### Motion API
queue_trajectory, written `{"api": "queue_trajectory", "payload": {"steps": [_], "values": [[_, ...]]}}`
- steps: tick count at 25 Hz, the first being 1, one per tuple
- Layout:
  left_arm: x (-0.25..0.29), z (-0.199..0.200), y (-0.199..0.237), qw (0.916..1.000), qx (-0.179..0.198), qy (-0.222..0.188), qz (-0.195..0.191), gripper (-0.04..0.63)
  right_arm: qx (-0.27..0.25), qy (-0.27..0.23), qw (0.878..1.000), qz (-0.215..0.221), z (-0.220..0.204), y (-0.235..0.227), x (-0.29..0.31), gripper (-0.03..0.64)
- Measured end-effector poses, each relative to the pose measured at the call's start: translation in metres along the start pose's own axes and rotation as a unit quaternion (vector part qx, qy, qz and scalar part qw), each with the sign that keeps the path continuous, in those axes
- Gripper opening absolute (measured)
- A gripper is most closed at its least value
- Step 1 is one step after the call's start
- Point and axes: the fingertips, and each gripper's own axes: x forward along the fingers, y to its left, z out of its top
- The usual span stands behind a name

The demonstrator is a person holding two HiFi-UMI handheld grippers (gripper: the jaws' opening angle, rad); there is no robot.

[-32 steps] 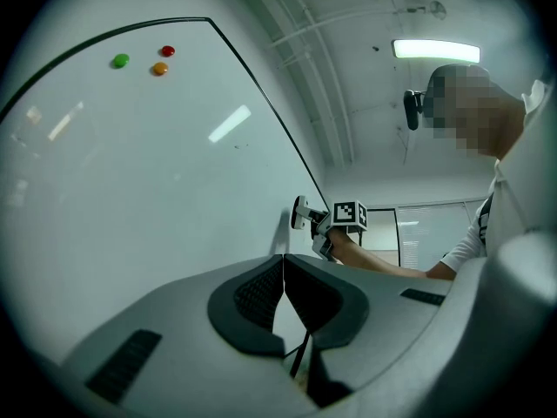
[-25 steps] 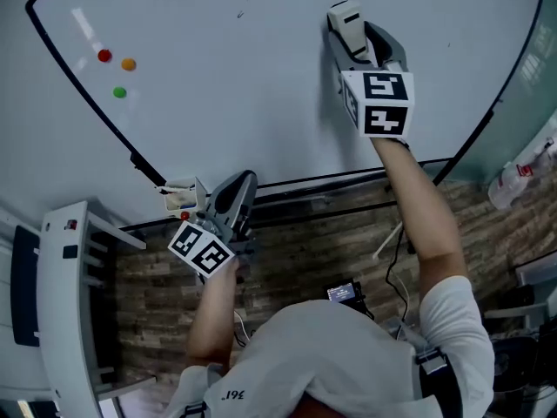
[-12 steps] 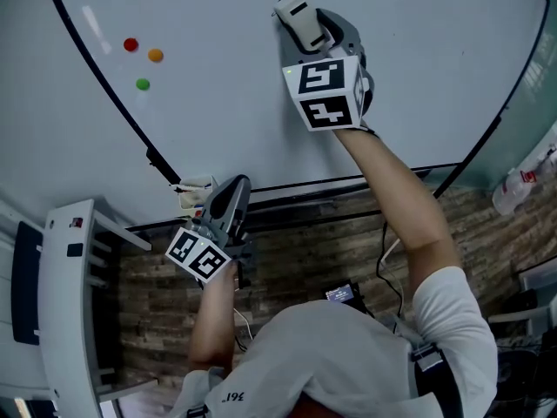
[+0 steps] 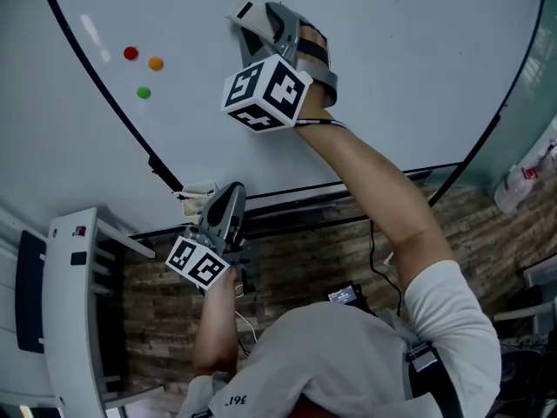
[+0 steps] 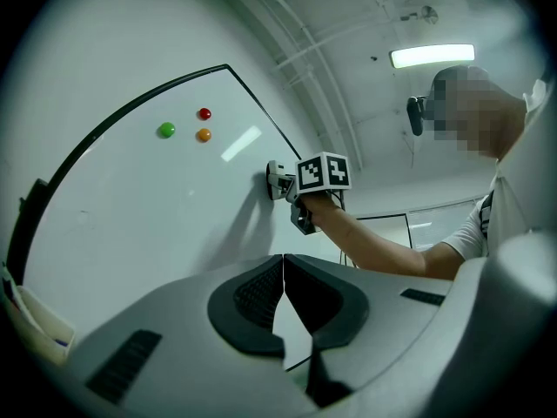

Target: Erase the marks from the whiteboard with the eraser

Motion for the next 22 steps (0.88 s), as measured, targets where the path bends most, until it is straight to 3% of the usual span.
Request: {"api": "queue_trajectory", "payload": {"steps": [6,22], "values": [[-0.003,-0.002,0.0,1.0,-0.001,0.002,0.003,0.006,-0.078,0.004,0.997,-0.011,-0.012,0.015,0.014,0.252],[0.017,-0.013,-0.005,1.0,-0.006,0.005,0.006,0.006,-0.132,-0.013,0.991,0.001,-0.021,0.013,0.013,0.25]]}}
